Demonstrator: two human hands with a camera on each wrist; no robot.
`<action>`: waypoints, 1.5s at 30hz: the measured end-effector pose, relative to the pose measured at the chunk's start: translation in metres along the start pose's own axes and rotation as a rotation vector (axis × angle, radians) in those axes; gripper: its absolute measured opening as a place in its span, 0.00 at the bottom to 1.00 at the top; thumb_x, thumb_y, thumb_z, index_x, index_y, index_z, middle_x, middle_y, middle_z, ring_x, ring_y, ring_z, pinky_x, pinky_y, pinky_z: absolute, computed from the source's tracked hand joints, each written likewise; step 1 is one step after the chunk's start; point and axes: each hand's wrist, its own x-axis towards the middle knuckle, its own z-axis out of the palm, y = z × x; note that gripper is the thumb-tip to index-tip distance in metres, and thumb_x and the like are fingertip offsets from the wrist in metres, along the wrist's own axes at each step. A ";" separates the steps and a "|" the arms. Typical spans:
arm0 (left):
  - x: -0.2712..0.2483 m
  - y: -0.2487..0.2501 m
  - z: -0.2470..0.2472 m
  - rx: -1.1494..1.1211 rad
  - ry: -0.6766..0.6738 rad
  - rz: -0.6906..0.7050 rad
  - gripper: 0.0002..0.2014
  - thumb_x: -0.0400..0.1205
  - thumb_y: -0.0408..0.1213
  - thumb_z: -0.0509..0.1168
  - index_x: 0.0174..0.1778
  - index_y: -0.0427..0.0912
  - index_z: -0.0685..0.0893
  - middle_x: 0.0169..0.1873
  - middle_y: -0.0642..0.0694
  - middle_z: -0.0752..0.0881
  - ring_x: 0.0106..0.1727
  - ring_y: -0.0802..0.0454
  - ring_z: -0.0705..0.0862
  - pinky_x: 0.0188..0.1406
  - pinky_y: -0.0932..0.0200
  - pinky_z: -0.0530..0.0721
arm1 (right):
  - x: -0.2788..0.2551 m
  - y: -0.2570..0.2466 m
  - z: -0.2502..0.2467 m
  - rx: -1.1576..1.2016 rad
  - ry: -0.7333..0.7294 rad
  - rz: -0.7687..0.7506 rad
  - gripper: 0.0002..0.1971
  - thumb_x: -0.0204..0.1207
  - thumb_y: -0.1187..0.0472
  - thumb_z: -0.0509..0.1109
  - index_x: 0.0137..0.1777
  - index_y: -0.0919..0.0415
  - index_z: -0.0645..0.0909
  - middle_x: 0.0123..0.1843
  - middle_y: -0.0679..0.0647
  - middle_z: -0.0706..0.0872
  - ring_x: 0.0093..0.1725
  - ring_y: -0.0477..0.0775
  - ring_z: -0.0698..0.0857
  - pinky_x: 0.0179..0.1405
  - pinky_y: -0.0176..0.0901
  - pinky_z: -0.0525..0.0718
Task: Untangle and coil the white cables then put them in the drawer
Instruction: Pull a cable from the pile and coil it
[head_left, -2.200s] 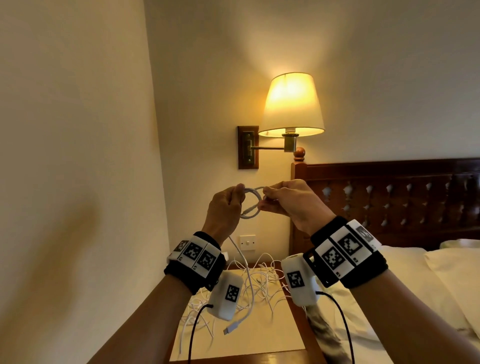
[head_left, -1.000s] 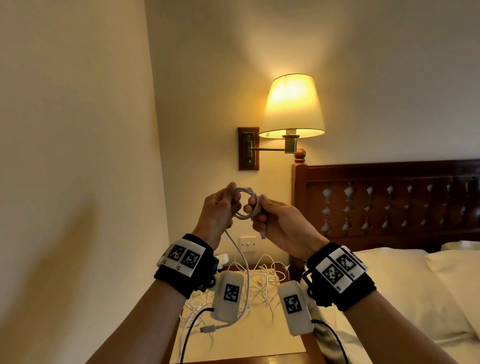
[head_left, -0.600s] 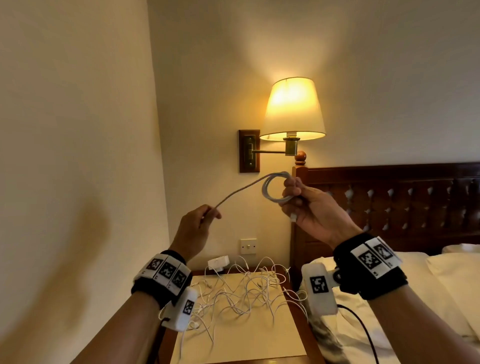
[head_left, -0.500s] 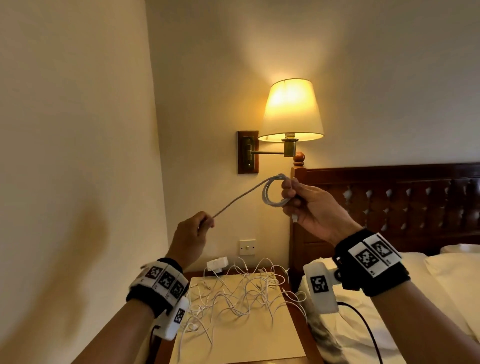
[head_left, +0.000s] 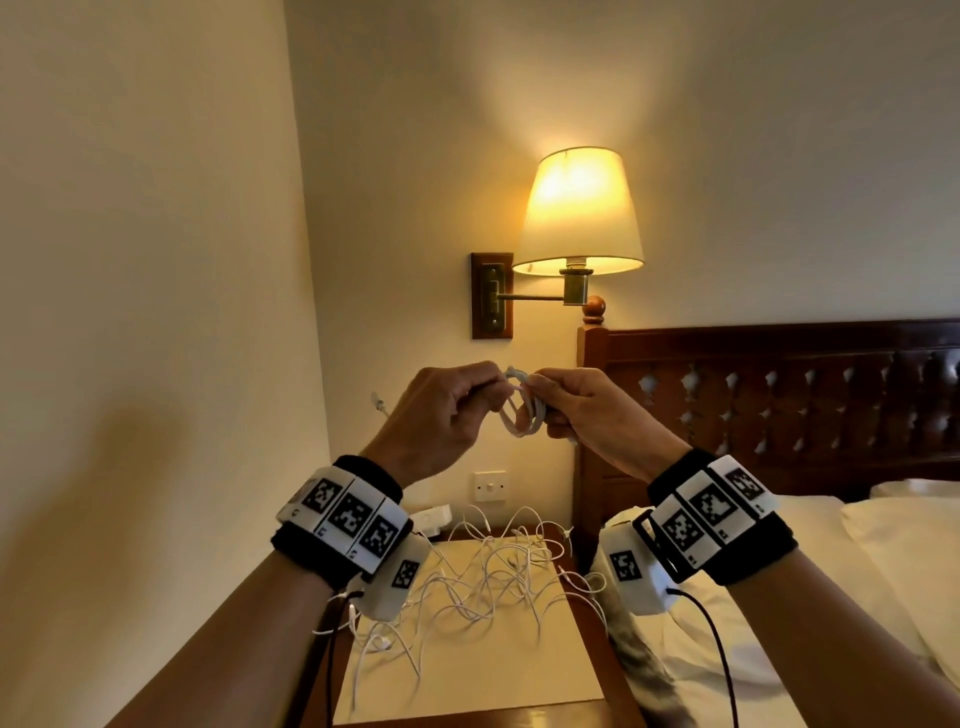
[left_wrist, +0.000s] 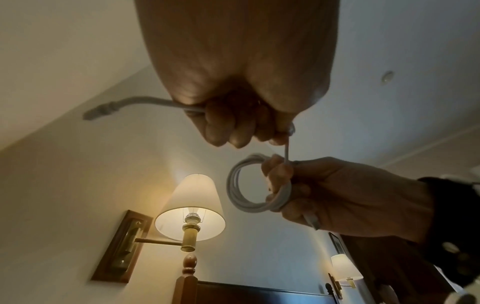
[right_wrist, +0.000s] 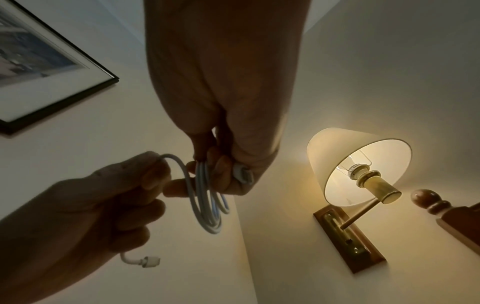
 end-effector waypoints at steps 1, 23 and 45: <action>0.001 -0.002 0.002 0.016 0.026 0.000 0.06 0.86 0.41 0.61 0.44 0.52 0.80 0.30 0.62 0.79 0.31 0.58 0.78 0.31 0.70 0.73 | 0.000 0.000 0.000 -0.021 -0.005 0.000 0.15 0.88 0.59 0.55 0.51 0.63 0.82 0.30 0.46 0.82 0.29 0.39 0.75 0.33 0.34 0.73; -0.027 -0.050 0.005 -0.136 0.197 -0.467 0.04 0.80 0.29 0.69 0.47 0.37 0.88 0.39 0.44 0.91 0.38 0.55 0.91 0.45 0.62 0.89 | 0.000 0.013 0.005 0.611 -0.060 0.226 0.18 0.90 0.56 0.48 0.46 0.60 0.76 0.32 0.50 0.70 0.31 0.46 0.66 0.32 0.37 0.67; -0.005 -0.001 0.007 -0.557 -0.002 -0.908 0.08 0.82 0.28 0.67 0.55 0.31 0.85 0.44 0.35 0.89 0.44 0.45 0.91 0.44 0.54 0.91 | 0.013 0.033 0.027 0.573 0.057 0.250 0.18 0.90 0.54 0.48 0.46 0.60 0.76 0.29 0.48 0.74 0.27 0.44 0.69 0.29 0.36 0.68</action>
